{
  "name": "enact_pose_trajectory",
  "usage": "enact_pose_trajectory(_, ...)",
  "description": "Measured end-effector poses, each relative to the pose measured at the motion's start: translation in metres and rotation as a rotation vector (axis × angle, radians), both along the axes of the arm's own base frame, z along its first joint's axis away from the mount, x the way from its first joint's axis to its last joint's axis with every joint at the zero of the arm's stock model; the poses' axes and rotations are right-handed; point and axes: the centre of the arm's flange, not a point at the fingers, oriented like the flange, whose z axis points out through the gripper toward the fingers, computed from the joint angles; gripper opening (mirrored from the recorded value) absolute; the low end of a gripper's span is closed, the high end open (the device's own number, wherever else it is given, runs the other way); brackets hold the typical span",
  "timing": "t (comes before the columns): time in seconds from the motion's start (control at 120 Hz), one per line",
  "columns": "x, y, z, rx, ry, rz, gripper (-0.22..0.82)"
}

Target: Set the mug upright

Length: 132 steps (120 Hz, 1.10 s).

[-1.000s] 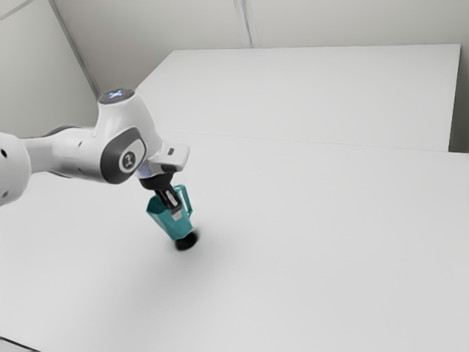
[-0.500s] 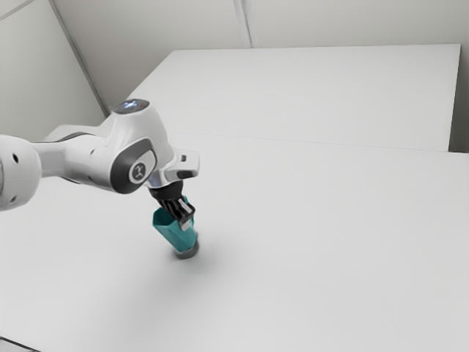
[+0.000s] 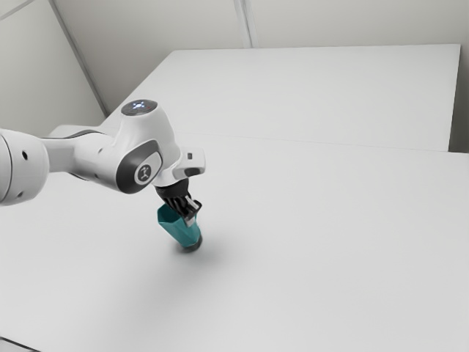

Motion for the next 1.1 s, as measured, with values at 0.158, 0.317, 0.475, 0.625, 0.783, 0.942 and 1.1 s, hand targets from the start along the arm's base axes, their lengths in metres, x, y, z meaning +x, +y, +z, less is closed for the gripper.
enact_pose_trajectory(0.158,0.001,-0.001,-0.003,-0.004,-0.002,0.020,-0.18)
enact_pose_trajectory(0.317,0.002,0.000,-0.006,-0.007,0.000,0.037,-0.18)
enact_pose_trajectory(0.475,0.001,-0.002,-0.006,-0.007,-0.001,0.040,0.09)
enact_pose_trajectory(0.625,-0.001,-0.007,-0.003,-0.004,-0.007,0.034,0.34)
enact_pose_trajectory(0.783,-0.004,-0.012,0.005,0.005,-0.026,0.028,0.48)
enact_pose_trajectory(0.942,-0.006,-0.011,0.017,0.018,-0.047,0.033,0.55)
enact_pose_trajectory(1.1,-0.010,-0.014,0.032,0.036,-0.068,0.031,0.58)
